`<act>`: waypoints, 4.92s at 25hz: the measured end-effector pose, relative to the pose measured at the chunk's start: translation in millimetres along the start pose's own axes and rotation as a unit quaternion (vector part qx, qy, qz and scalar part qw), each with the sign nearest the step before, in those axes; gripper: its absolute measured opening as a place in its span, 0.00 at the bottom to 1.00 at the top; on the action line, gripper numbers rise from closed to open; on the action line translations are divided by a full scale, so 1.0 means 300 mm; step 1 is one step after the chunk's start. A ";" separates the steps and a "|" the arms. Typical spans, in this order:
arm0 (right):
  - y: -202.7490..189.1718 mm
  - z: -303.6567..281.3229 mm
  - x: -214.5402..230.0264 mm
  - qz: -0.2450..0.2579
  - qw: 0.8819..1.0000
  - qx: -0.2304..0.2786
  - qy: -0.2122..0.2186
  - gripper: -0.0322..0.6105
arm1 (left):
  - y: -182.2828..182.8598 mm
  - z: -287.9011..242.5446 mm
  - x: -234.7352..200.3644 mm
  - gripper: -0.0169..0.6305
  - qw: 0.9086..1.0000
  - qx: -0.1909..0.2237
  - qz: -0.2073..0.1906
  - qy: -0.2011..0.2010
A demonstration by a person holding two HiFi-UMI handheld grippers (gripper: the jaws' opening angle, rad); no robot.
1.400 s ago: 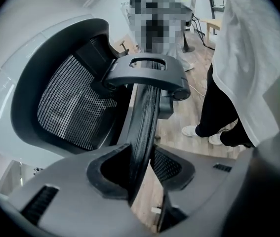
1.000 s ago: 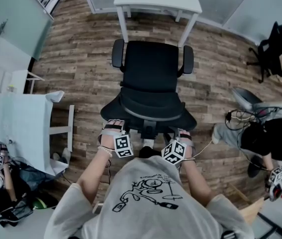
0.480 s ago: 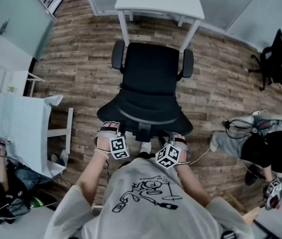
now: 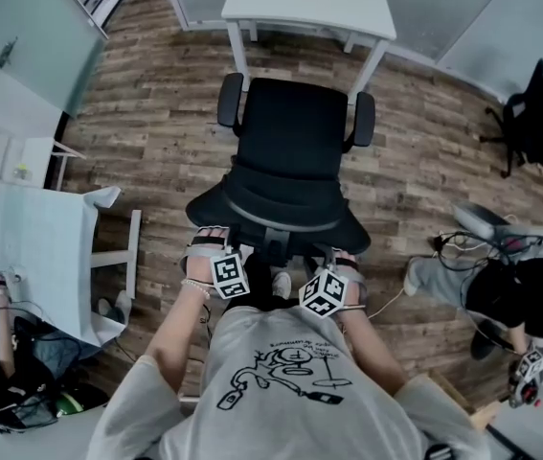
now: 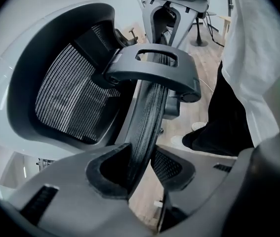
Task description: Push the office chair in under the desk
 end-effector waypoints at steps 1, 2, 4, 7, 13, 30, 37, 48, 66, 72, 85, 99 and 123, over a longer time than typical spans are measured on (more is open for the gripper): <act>0.004 -0.004 0.008 -0.001 1.000 -0.001 -0.001 0.29 | 0.000 -0.004 -0.009 0.24 1.000 0.001 0.000 0.000; 0.008 -0.008 0.016 -0.001 1.000 -0.002 -0.002 0.29 | 0.000 -0.007 -0.018 0.24 1.000 0.001 0.000 0.000; 0.012 -0.014 0.032 -0.002 1.000 -0.004 -0.005 0.29 | 0.003 -0.016 -0.031 0.24 1.000 0.004 0.001 -0.002; 0.011 -0.022 0.059 -0.003 1.000 -0.009 -0.009 0.29 | 0.017 -0.027 -0.046 0.24 1.000 0.007 0.005 -0.008; 0.024 -0.037 0.111 -0.005 1.000 -0.018 -0.005 0.29 | 0.025 -0.049 -0.093 0.23 1.000 0.022 -0.005 -0.015; 0.118 -0.131 0.220 -0.035 0.998 -0.044 -0.005 0.29 | -0.024 -0.138 -0.244 0.24 0.999 0.044 -0.021 -0.020; 0.169 -0.188 0.302 -0.035 0.998 -0.053 -0.007 0.29 | -0.040 -0.200 -0.342 0.24 0.999 0.043 -0.017 -0.023; 0.223 -0.271 0.455 -0.037 0.996 -0.075 -0.020 0.30 | -0.030 -0.293 -0.489 0.24 0.997 0.065 -0.026 -0.019; 0.316 -0.393 0.695 -0.043 0.996 -0.066 -0.043 0.30 | -0.027 -0.435 -0.739 0.23 0.997 0.068 -0.035 -0.018; 0.335 -0.431 0.774 -0.046 0.996 -0.063 -0.042 0.31 | -0.020 -0.486 -0.811 0.23 0.996 0.071 -0.038 -0.026; 0.368 -0.488 0.933 -0.056 0.996 -0.050 -0.038 0.32 | 0.005 -0.565 -0.947 0.23 0.996 0.072 -0.040 -0.036; 0.407 -0.544 1.108 -0.039 0.998 -0.039 -0.025 0.32 | 0.042 -0.653 -1.102 0.23 0.997 0.059 -0.023 -0.052; 0.453 -0.640 1.474 -0.008 1.000 -0.025 -0.005 0.32 | 0.152 -0.805 -1.395 0.23 0.998 0.037 0.002 -0.050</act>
Point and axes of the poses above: the fingertips, and each gripper's own axes: z backward along the fingers, x to its right, y out of its top, the point moved 8 cm from there along z, backward along the fingers, and after that the axes turned 10 degrees about -z, right-handed, at the moved point
